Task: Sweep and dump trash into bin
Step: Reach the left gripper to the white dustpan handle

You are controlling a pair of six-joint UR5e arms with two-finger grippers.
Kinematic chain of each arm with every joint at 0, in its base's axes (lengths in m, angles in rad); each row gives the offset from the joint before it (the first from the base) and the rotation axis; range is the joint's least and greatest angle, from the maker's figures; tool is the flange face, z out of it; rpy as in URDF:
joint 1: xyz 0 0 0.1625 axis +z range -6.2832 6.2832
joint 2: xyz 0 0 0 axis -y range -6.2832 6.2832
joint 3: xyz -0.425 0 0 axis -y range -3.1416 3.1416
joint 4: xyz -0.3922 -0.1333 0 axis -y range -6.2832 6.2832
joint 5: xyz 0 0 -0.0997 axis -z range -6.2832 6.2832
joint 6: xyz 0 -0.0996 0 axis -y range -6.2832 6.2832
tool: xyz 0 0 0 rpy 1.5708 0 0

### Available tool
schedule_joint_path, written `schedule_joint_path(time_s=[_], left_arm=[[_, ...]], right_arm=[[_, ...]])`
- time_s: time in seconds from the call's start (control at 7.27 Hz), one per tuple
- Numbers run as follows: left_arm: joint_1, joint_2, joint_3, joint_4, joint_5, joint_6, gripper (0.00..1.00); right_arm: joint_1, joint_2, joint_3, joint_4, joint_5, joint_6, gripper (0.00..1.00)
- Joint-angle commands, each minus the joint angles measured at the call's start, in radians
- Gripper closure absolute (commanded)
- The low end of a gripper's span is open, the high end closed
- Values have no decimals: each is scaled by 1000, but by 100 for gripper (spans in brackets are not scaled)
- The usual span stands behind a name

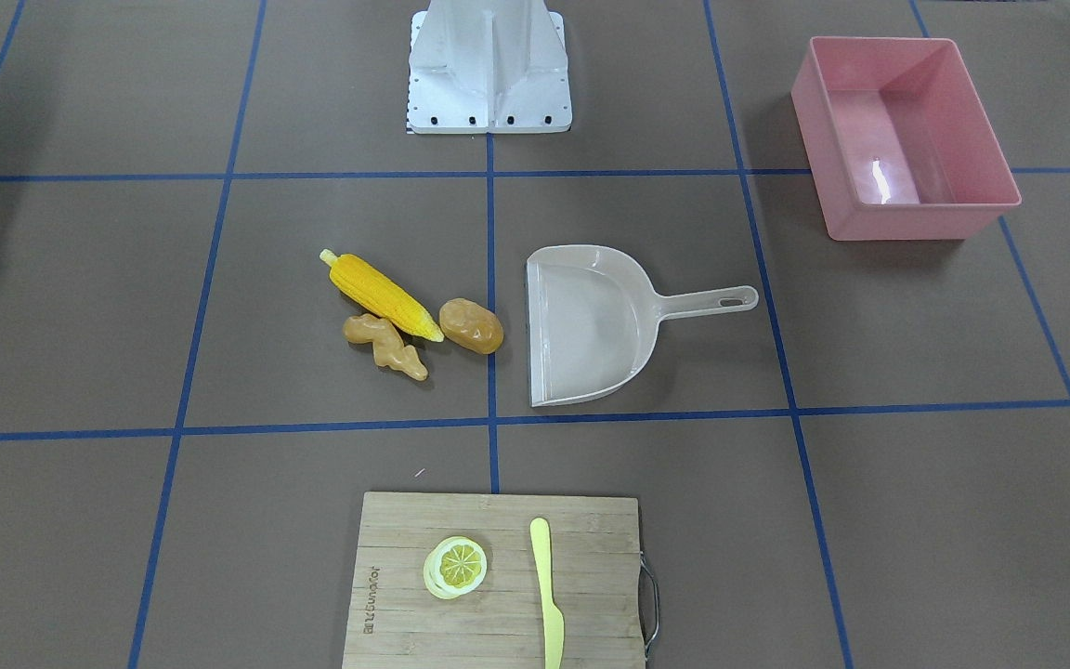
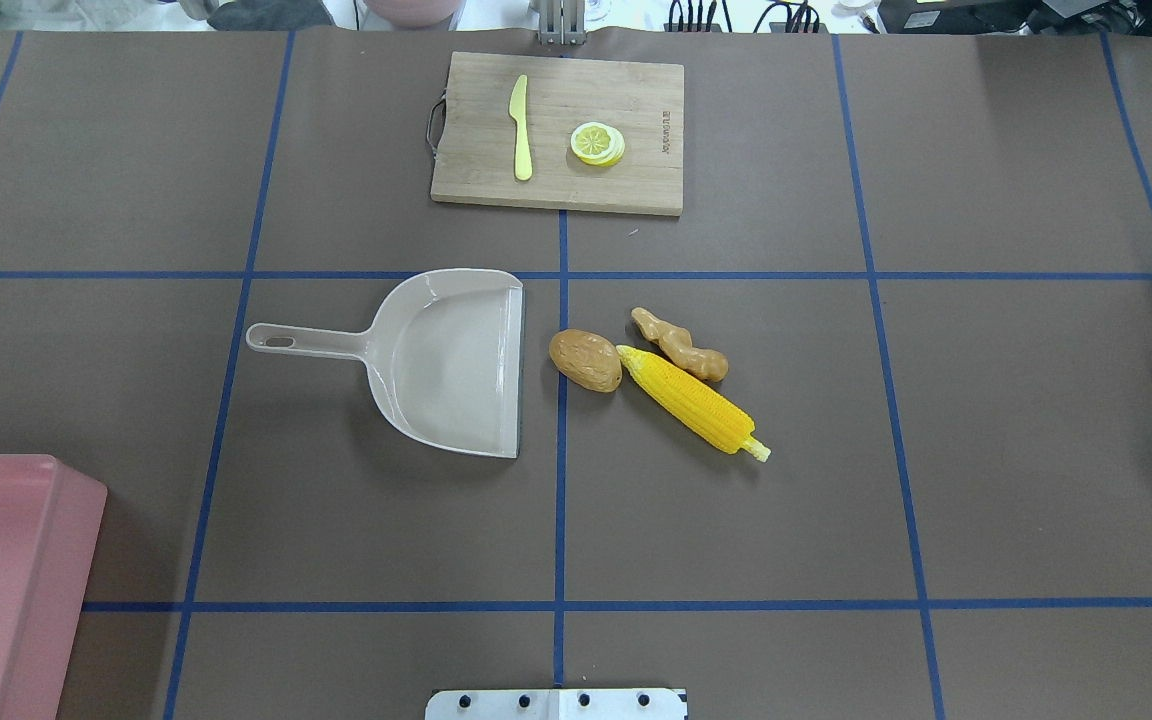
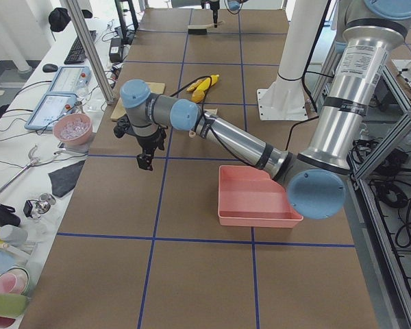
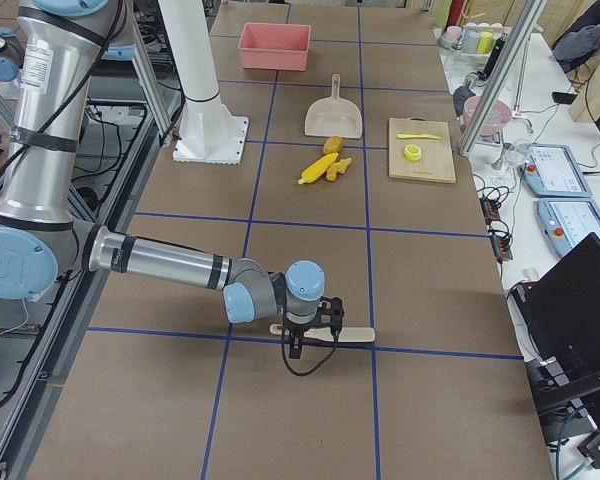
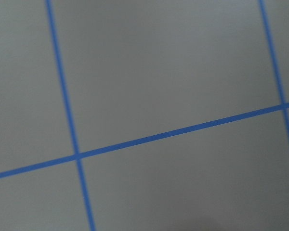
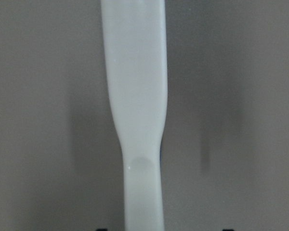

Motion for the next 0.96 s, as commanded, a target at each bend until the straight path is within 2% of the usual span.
schedule_joint_path(time_s=[0.0,0.28,0.41,0.55,0.69,0.83], left_arm=[[162,-131,-7,18,117,-7,0],[279,-144,-18,3,147,2,0],[339,-139,-4,-60,159,2,1],[351,-133,13,-197,220,4,1],[386,-124,22,-270,242,48,1],[410,-138,13,-268,242,153,1]], right_arm=[[-6,8,22,-59,2,0,98],[-13,9,62,-97,1,-2,100],[-20,11,77,-101,-4,-3,100],[-39,22,91,-101,-6,-5,100],[-46,26,102,-101,-4,-13,100],[-47,55,100,-104,-4,-17,100]])
